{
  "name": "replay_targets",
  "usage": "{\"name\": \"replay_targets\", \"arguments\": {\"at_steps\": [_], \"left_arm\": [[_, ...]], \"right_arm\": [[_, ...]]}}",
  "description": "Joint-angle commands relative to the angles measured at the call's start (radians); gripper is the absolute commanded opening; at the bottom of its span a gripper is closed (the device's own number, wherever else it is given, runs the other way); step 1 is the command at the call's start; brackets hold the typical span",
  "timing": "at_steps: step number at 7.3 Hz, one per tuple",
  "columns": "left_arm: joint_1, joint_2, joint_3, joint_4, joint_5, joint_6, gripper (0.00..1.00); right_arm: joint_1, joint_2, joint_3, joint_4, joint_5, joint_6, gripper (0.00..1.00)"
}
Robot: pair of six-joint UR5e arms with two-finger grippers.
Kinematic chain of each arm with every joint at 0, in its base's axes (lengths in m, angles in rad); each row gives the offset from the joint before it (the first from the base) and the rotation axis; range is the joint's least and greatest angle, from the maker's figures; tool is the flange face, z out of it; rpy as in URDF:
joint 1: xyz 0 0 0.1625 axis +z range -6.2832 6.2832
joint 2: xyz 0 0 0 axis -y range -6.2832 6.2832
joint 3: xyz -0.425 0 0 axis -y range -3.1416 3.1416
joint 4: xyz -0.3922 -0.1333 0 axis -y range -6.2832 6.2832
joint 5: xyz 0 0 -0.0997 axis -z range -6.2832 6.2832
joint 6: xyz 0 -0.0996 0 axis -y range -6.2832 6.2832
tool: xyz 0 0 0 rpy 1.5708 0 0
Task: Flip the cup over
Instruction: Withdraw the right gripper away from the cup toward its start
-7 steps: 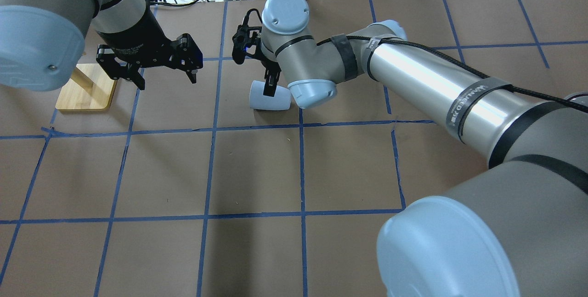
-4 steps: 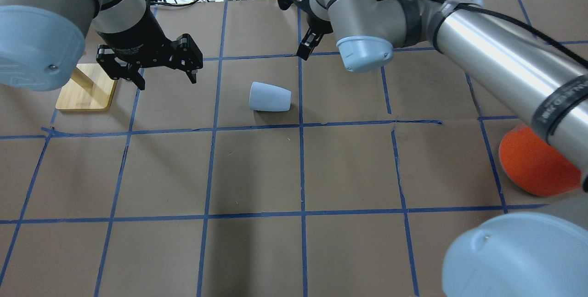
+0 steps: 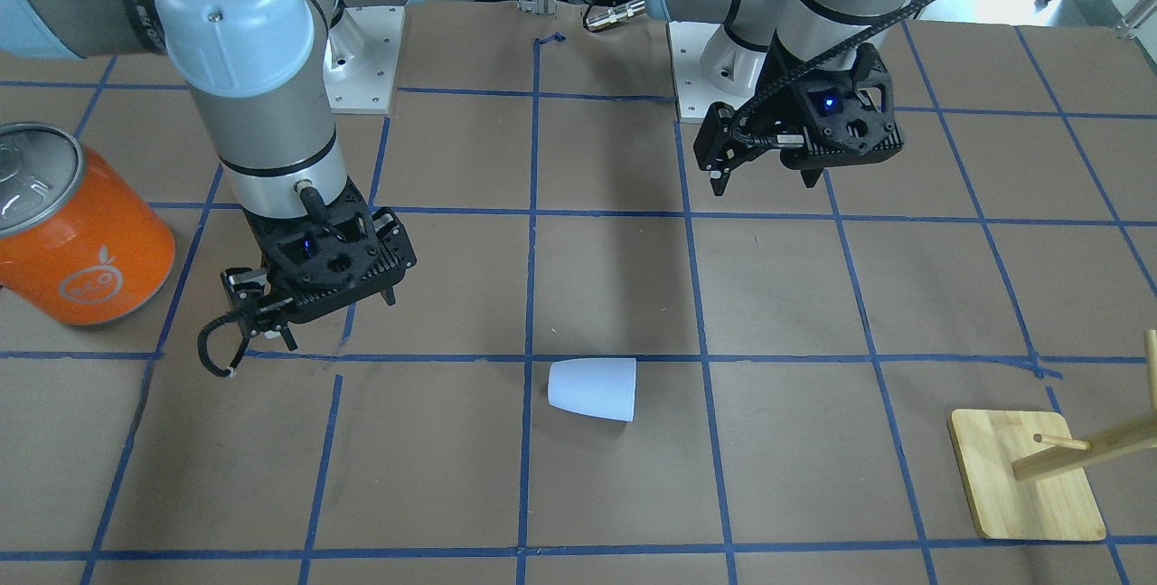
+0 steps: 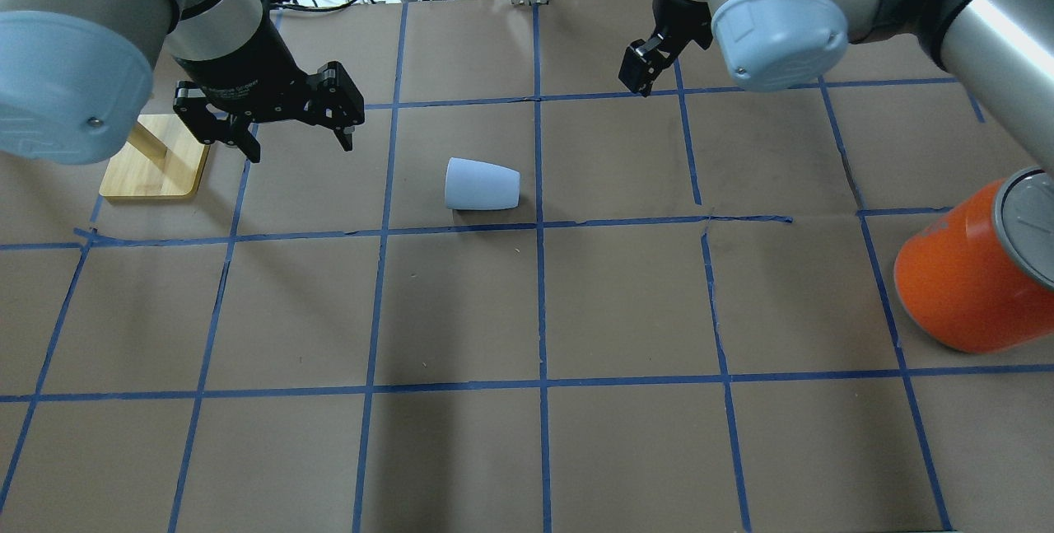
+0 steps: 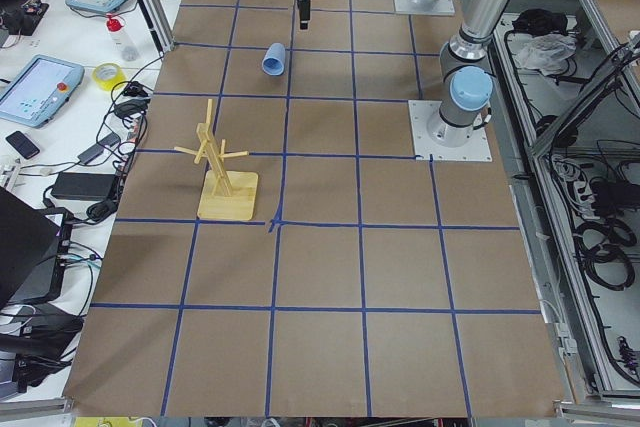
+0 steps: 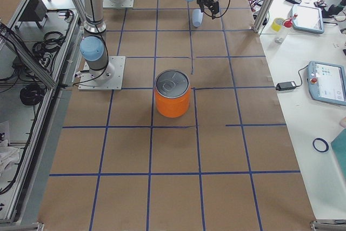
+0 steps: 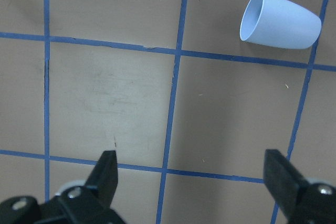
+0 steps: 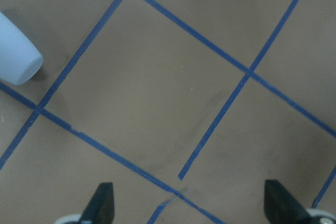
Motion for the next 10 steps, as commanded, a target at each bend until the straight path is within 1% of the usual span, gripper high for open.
{"name": "replay_targets", "arguments": {"at_steps": [1,2,3,4,5,6,7,8,9,10], "left_arm": [[0.0,0.0,-0.001,0.0,0.002,0.001,1.0],[0.0,0.0,-0.001,0.0,0.002,0.001,1.0],[0.001,-0.001,-0.001,0.0,0.002,0.002,1.0],[0.0,-0.001,-0.001,0.0,0.0,0.002,1.0],[0.0,-0.003,-0.001,0.0,-0.001,0.005,1.0],[0.001,-0.024,-0.003,0.009,-0.007,0.017,1.0],[0.01,-0.065,-0.015,0.045,-0.007,0.022,1.0],[0.013,-0.12,-0.036,0.116,-0.009,0.072,1.0],[0.032,-0.174,-0.062,0.218,-0.05,0.139,1.0],[0.041,-0.231,-0.067,0.278,-0.142,0.139,1.0]], "right_arm": [[-0.006,-0.056,0.003,0.055,0.0,0.265,1.0],[-0.038,-0.064,0.001,0.085,0.004,0.271,1.0],[-0.086,-0.071,-0.014,0.181,0.041,0.273,1.0],[-0.104,-0.106,-0.025,0.223,0.041,0.279,1.0],[-0.106,-0.117,-0.02,0.262,0.032,0.281,1.0],[-0.112,-0.143,-0.035,0.259,0.026,0.282,1.0],[-0.115,-0.144,-0.031,0.259,0.026,0.261,1.0],[-0.121,-0.142,-0.037,0.258,0.029,0.262,1.0],[-0.121,-0.15,-0.045,0.258,0.038,0.264,1.0],[-0.12,-0.148,-0.026,0.279,0.027,0.267,1.0]]}}
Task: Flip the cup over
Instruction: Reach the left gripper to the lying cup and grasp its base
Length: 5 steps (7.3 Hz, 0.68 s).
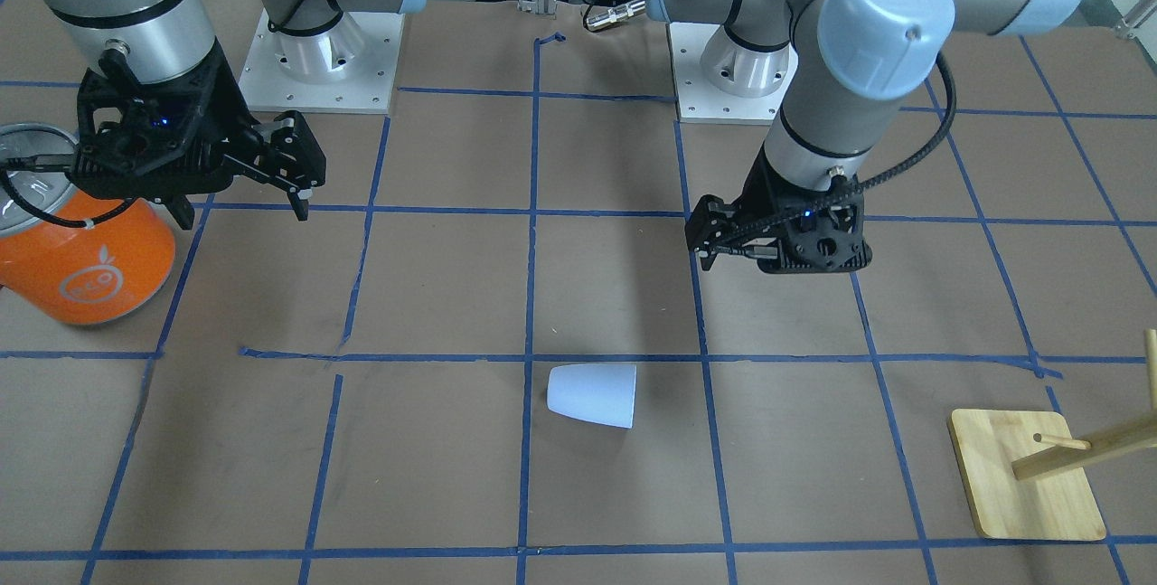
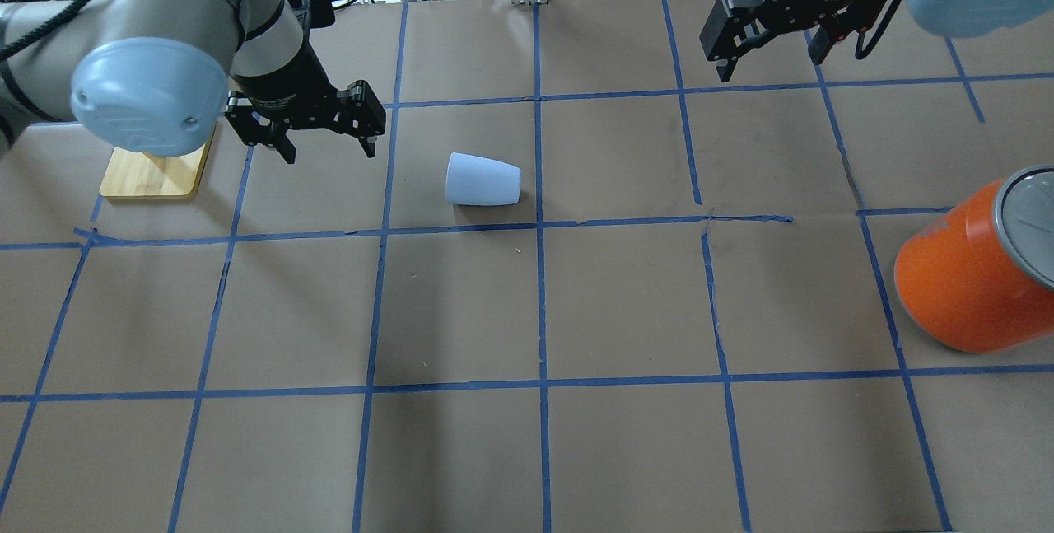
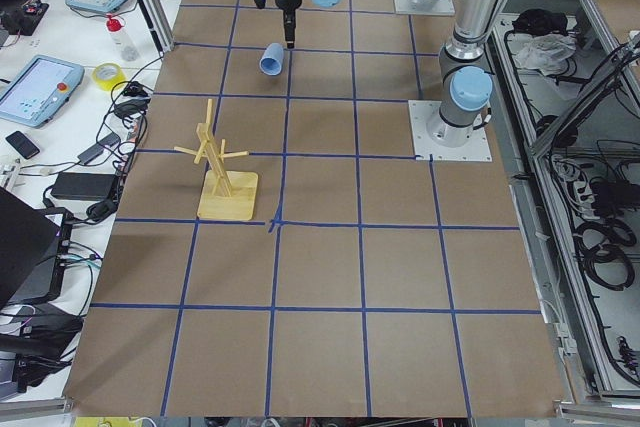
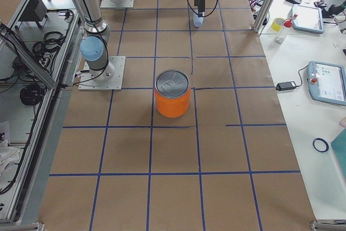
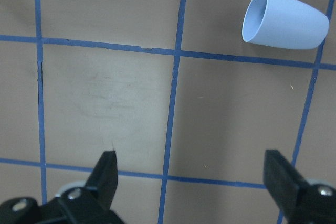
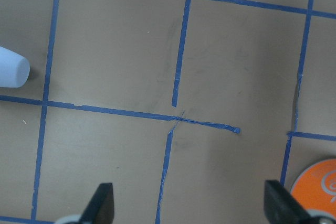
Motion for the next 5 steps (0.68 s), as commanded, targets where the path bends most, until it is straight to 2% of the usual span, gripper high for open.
{"name": "replay_targets", "arguments": {"at_steps": [1,2,3,4,5], "left_arm": [[0.022,-0.114,-0.011,0.098,-0.185,0.032,1.0],[0.07,-0.169,-0.017,0.178,-0.32,0.038,1.0],[0.098,-0.216,-0.018,0.2,-0.447,0.037,1.0],[0.103,-0.251,-0.015,0.21,-0.544,0.032,1.0],[0.103,-0.294,-0.02,0.275,-0.638,0.028,1.0]], "right_arm": [[0.0,0.0,0.012,0.003,-0.006,0.004,1.0],[0.0,0.004,0.014,-0.003,-0.005,0.014,1.0],[0.0,0.006,0.015,0.006,-0.002,-0.002,1.0],[0.0,0.006,0.017,0.009,-0.002,-0.002,1.0],[0.0,0.006,0.021,0.01,-0.002,-0.005,1.0]]}}
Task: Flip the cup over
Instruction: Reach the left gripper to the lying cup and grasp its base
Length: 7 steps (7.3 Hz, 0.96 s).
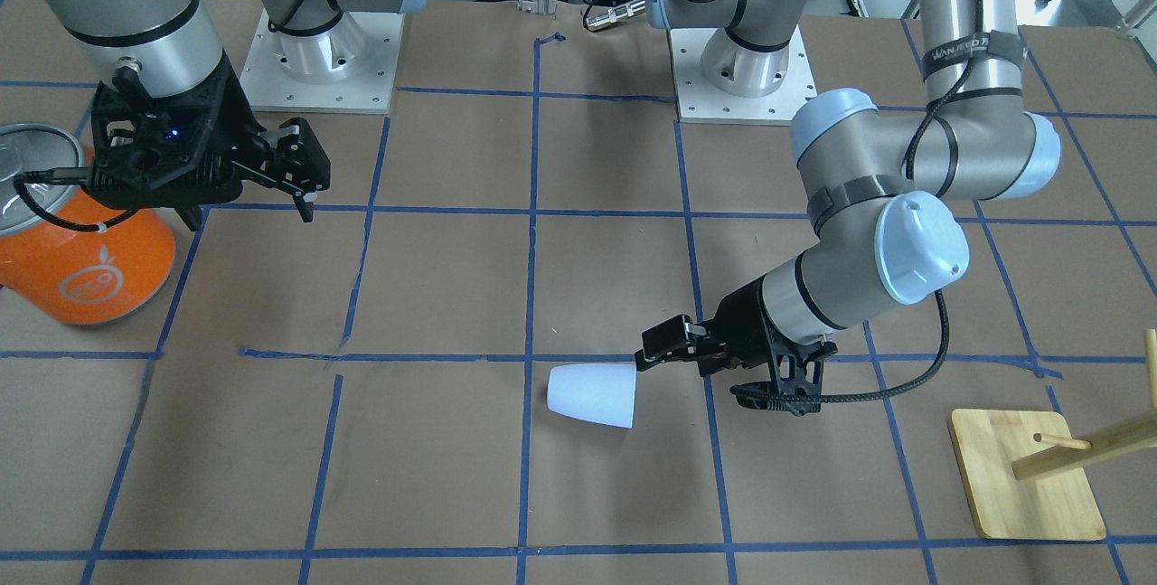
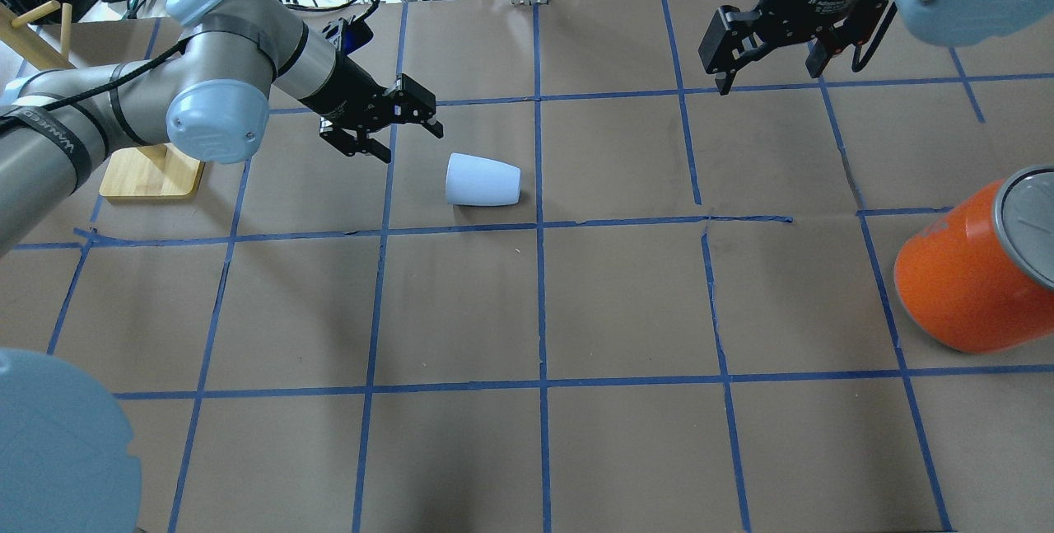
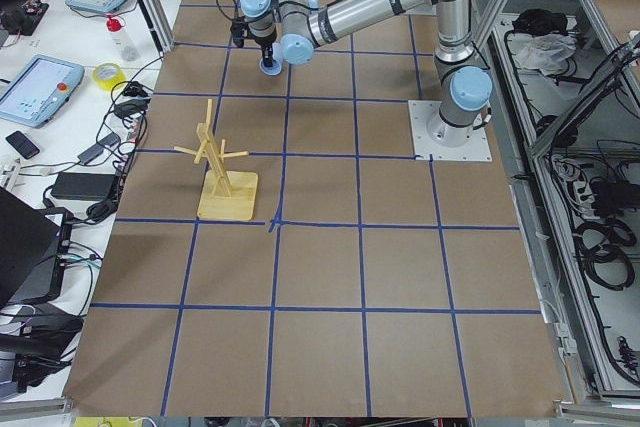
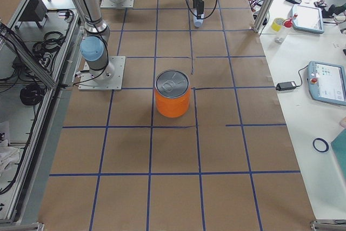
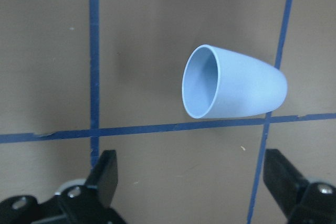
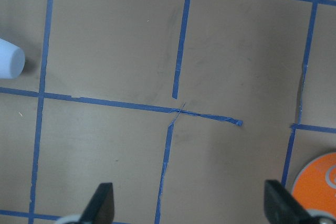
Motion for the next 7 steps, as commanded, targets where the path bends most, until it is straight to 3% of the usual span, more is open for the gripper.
{"name": "replay_targets", "arguments": {"at_steps": [1,4,7], "left_arm": [[0.007,-0.091,-0.008,0.112,-0.196,0.001,1.0],[0.007,-0.162,-0.024,0.196,-0.202,0.006,0.99],[0.002,-0.172,-0.139,0.345,-0.215,-0.011,0.98]], "right_arm": [[0.0,0.002,0.017,0.001,0.002,-0.022,1.0],[0.0,0.005,0.029,0.001,0.01,-0.029,1.0],[0.0,0.005,0.027,0.001,0.051,0.042,1.0]]}}
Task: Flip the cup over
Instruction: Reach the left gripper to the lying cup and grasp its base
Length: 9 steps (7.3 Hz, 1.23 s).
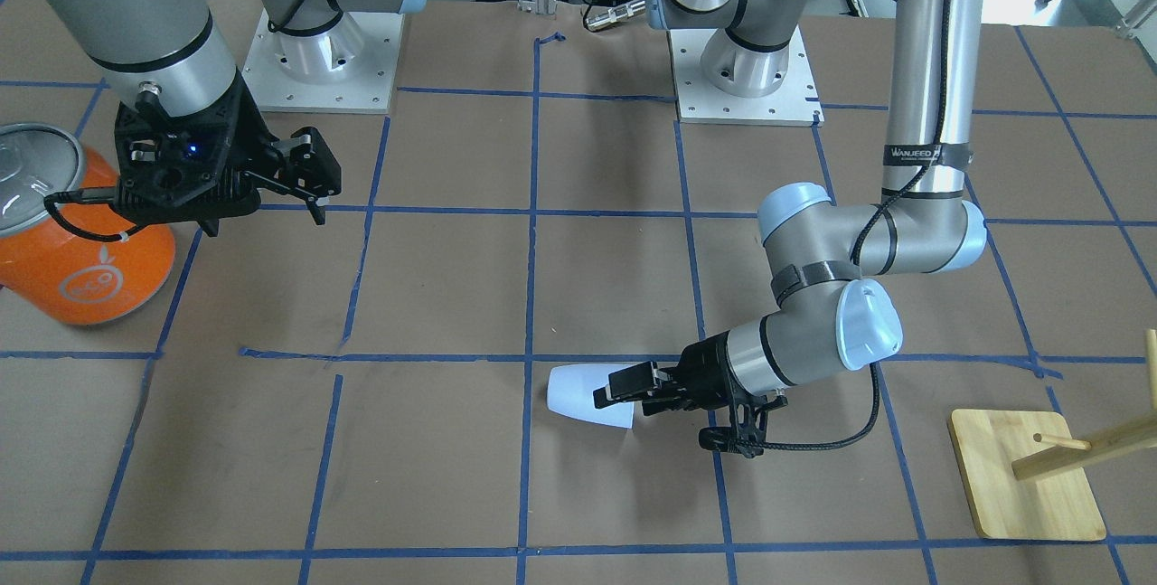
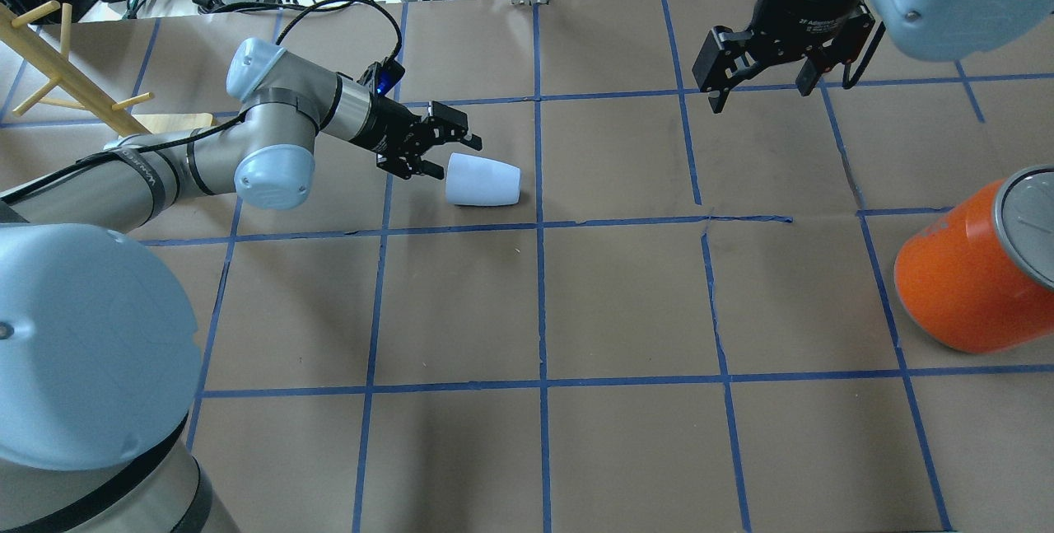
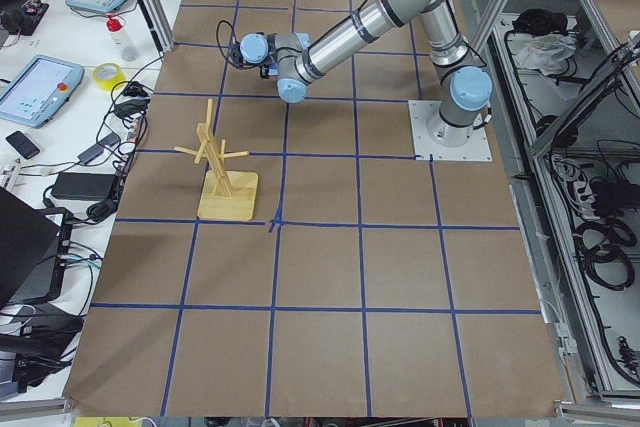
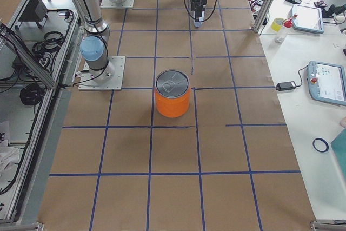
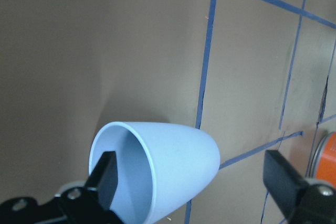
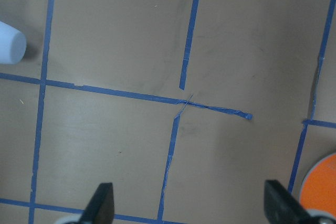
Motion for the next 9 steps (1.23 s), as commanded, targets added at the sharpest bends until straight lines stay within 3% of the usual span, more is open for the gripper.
{"name": "replay_targets", "arguments": {"at_steps": [1,3,5,7,9], "left_arm": [[0.0,-0.004,-0.052,0.084,-0.057,-0.006,0.98],[-0.002,-0.007,-0.047,0.083,-0.059,-0.007,0.94],[-0.003,0.014,-0.046,0.072,-0.044,-0.007,0.75],[-0.003,0.023,-0.046,0.064,-0.041,-0.013,0.35],[-0.005,0.042,-0.044,0.055,-0.033,-0.016,0.03]], "right_arm": [[0.0,0.0,0.0,0.0,0.034,0.045,1.0],[0.0,0.0,0.0,-0.009,0.025,0.045,1.0],[0.0,0.0,0.0,-0.009,0.027,0.045,1.0],[0.0,0.0,0.0,-0.003,0.036,0.046,1.0],[0.0,0.0,0.0,-0.003,0.036,0.046,1.0]]}}
